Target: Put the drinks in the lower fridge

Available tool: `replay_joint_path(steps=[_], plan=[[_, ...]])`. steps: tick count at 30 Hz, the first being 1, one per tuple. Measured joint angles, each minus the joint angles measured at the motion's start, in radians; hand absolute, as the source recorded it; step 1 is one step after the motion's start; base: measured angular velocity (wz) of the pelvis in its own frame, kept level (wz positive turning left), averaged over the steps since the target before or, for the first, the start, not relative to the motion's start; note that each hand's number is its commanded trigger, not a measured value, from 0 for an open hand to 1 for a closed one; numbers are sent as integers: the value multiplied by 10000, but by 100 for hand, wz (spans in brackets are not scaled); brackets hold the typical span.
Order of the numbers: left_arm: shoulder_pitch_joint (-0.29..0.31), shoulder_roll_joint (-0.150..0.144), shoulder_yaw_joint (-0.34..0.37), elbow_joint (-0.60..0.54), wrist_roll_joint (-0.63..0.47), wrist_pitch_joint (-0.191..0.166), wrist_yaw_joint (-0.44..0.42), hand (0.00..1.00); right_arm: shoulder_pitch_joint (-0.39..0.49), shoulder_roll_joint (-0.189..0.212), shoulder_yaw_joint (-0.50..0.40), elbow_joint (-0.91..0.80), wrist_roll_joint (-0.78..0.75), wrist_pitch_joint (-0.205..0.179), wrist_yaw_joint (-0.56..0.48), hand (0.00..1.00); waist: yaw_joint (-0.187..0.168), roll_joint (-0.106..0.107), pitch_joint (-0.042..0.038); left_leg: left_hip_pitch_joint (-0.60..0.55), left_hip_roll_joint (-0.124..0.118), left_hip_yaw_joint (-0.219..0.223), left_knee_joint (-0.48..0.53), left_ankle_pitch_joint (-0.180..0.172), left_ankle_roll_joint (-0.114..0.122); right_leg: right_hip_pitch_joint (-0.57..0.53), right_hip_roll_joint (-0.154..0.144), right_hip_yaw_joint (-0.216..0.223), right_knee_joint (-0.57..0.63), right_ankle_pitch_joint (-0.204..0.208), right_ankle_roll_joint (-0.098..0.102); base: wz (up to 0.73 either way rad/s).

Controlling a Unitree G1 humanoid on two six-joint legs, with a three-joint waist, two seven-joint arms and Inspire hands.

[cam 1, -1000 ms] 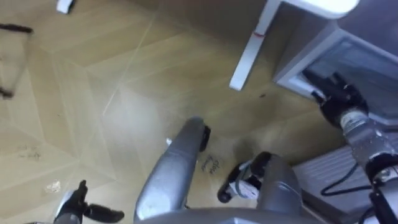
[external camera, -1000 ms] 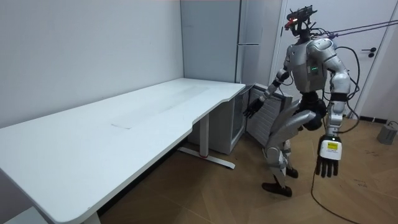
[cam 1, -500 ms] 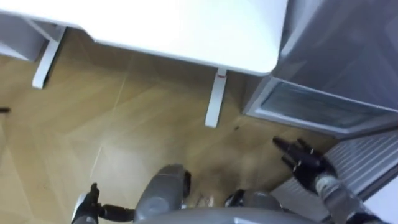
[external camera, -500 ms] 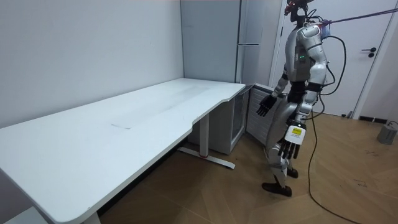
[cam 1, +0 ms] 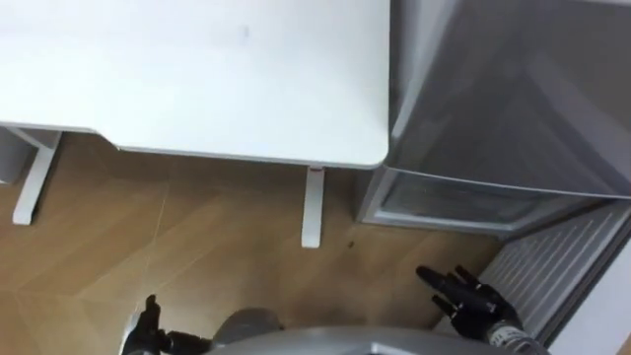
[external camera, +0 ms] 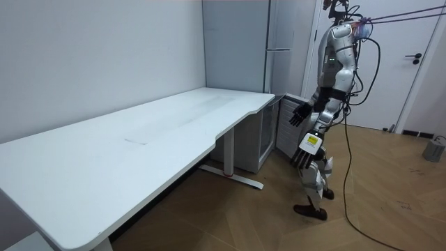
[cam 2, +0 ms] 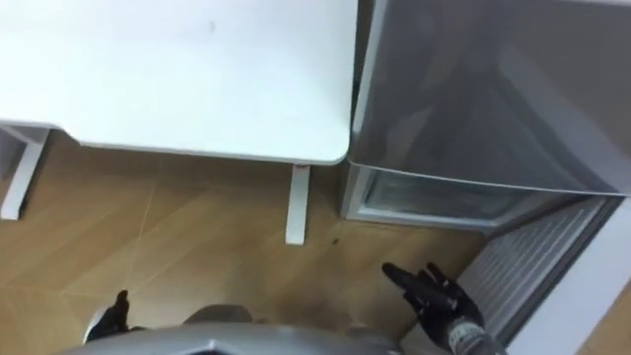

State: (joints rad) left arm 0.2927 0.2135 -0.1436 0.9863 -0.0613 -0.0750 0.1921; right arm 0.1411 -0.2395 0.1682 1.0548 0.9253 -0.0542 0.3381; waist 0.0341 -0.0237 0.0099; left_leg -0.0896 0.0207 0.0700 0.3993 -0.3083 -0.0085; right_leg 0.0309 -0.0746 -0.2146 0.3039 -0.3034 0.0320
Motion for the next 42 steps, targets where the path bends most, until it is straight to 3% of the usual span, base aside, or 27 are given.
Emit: replay_joint_path(steps=[3,4,6,14,22,26,31,40,42], plan=[[47,-64,324,136,-13,-23,-1,0,170,49,-184,-389,-371,-44,27,0,-169,-127,23,372,25,192,-281,74,-4,318,50,182,-359,181,15,-24],[54,-64,407,136,-13,-43,0,0,211,75,-251,-387,-383,-67,29,0,-196,-59,22,448,27,209,-333,86,-1,406,58,188,-437,215,14,-7],[105,-58,590,135,0,-114,12,0,308,118,-359,-457,-521,-105,129,0,-294,-219,-84,526,27,269,-412,129,17,449,57,212,-513,287,26,-6],[238,-57,1155,132,257,-113,15,0,997,283,-937,-237,-1086,-95,96,0,-322,-339,-95,787,40,271,-619,157,52,754,106,226,-776,482,47,0],[220,-71,1579,320,563,-117,413,0,1487,423,-1825,1082,-1589,-97,-678,0,-607,-280,-115,803,83,366,-641,178,59,753,146,281,-891,618,46,-4],[91,-77,1645,447,553,-165,473,0,1514,422,-2313,1049,-2219,-86,-1160,0,-604,-260,-90,940,142,630,-720,195,58,701,174,558,-813,631,30,-22],[-134,-84,1664,697,560,-426,666,0,1120,399,-2802,43,-3573,-220,-2294,0,-698,-238,-57,1172,215,910,-835,230,44,712,239,876,-800,720,-5,-20],[-230,-86,1885,916,955,-571,909,0,1264,422,-3323,-4021,-7464,-537,-4968,0,-913,-283,-100,1443,174,1303,-1450,532,25,510,248,1285,-853,825,-16,-12],[-75,-90,2101,937,979,-578,975,0,1425,418,-3850,-5381,-8061,-703,-5826,0,-1136,-282,-101,1519,171,1379,-1559,554,11,504,251,1329,-855,825,-15,-10]])
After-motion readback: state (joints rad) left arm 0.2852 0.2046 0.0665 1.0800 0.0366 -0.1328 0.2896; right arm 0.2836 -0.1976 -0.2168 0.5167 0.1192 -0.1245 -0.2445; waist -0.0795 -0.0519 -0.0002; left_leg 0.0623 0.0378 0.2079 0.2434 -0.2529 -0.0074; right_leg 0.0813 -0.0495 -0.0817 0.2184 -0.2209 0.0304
